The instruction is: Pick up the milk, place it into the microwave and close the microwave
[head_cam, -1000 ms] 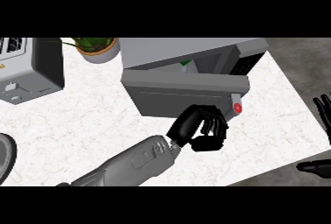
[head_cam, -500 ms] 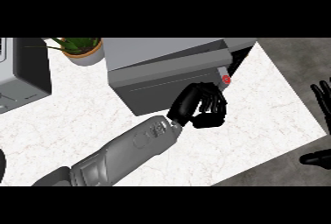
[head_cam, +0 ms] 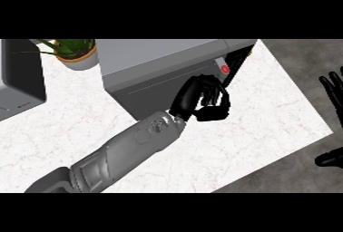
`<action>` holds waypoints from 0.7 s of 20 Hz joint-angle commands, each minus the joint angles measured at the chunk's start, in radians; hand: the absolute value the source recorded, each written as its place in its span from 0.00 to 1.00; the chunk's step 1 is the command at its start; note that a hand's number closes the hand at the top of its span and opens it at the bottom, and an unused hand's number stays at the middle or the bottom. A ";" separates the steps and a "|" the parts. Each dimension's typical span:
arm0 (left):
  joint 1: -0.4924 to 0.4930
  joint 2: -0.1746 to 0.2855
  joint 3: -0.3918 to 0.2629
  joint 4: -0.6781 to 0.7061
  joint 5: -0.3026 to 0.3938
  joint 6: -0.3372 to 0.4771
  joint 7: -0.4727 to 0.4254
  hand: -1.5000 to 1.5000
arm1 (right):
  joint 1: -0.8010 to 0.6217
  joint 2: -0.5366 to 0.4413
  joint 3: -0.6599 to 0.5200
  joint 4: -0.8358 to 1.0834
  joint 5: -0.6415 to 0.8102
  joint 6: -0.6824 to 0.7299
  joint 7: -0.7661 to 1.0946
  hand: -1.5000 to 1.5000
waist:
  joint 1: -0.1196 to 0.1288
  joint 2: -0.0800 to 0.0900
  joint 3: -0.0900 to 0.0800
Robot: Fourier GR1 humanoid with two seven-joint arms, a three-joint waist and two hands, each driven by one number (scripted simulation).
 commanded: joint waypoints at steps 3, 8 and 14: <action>-0.098 -0.043 0.015 0.026 0.022 0.006 -0.010 1.00 | -0.031 -0.014 0.033 -0.020 -0.041 0.101 0.012 0.00 | -0.026 0.007 0.002; -0.090 -0.042 0.006 0.021 0.042 0.032 -0.018 1.00 | -0.061 -0.054 0.059 -0.062 -0.032 0.138 0.040 0.00 | -0.040 0.006 0.002; -0.095 -0.042 -0.005 0.021 0.064 0.053 -0.016 1.00 | -0.105 -0.083 0.147 -0.178 -0.017 0.235 0.062 1.00 | -0.046 0.000 0.003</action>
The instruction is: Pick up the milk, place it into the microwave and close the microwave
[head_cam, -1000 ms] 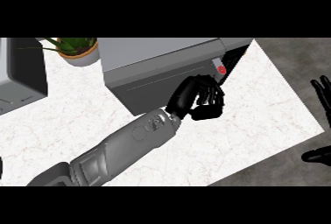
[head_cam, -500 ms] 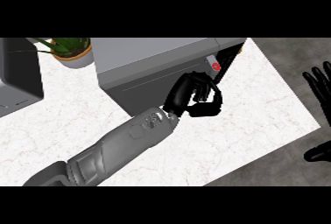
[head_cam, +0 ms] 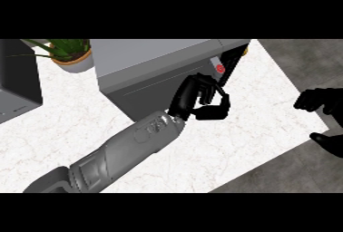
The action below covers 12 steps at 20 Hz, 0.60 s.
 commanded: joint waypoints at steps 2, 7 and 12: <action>-0.101 -0.049 0.014 0.028 0.011 -0.005 0.000 1.00 | -0.030 -0.020 0.051 -0.076 0.000 0.112 -0.030 1.00 | -0.033 -0.001 0.002; -0.107 -0.049 0.008 0.039 0.025 0.001 -0.014 1.00 | -0.027 -0.022 0.082 -0.131 -0.020 0.122 0.000 1.00 | -0.048 0.005 0.004; -0.116 -0.049 0.008 0.053 0.037 0.016 -0.020 1.00 | -0.027 -0.019 0.107 -0.192 -0.034 0.114 0.028 1.00 | -0.068 0.004 0.004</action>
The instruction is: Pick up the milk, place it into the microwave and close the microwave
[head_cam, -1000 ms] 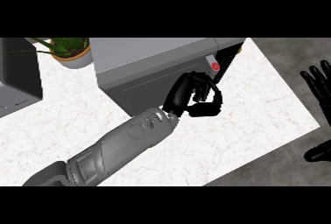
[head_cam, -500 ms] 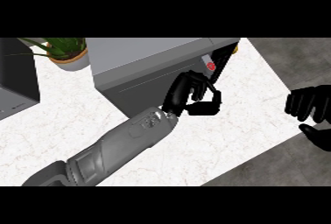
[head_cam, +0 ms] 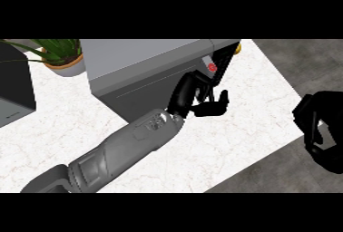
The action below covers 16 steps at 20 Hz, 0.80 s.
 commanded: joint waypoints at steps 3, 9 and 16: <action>-0.103 -0.055 0.019 0.038 0.008 -0.006 -0.005 1.00 | 0.006 0.002 0.031 -0.060 -0.016 0.061 -0.025 1.00 | -0.034 0.001 0.002; -0.087 -0.055 0.008 0.038 0.018 0.015 -0.021 1.00 | 0.013 0.001 0.050 -0.111 -0.029 0.057 0.001 1.00 | -0.047 0.009 0.002; -0.047 -0.055 0.122 0.043 0.076 0.171 -0.060 1.00 | 0.035 -0.001 0.047 -0.158 -0.050 0.038 0.021 1.00 | -0.011 -0.010 -0.006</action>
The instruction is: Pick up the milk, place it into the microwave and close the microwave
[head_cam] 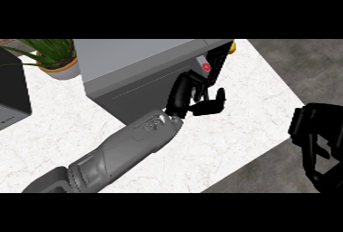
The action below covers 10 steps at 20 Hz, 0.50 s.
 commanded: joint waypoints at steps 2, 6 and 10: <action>-0.050 -0.054 0.028 0.076 0.059 -0.020 0.095 1.00 | 0.044 -0.041 0.098 -0.024 0.014 0.102 0.043 1.00 | 0.012 0.032 -0.001; 0.022 -0.055 0.235 -0.040 0.248 -0.048 0.071 1.00 | 0.085 -0.010 0.130 -0.055 -0.014 0.078 0.052 1.00 | 0.054 0.035 -0.018; 0.050 -0.057 0.281 -0.019 0.314 -0.114 0.052 1.00 | 0.127 0.004 0.155 -0.105 -0.015 0.051 0.066 1.00 | 0.074 0.022 -0.016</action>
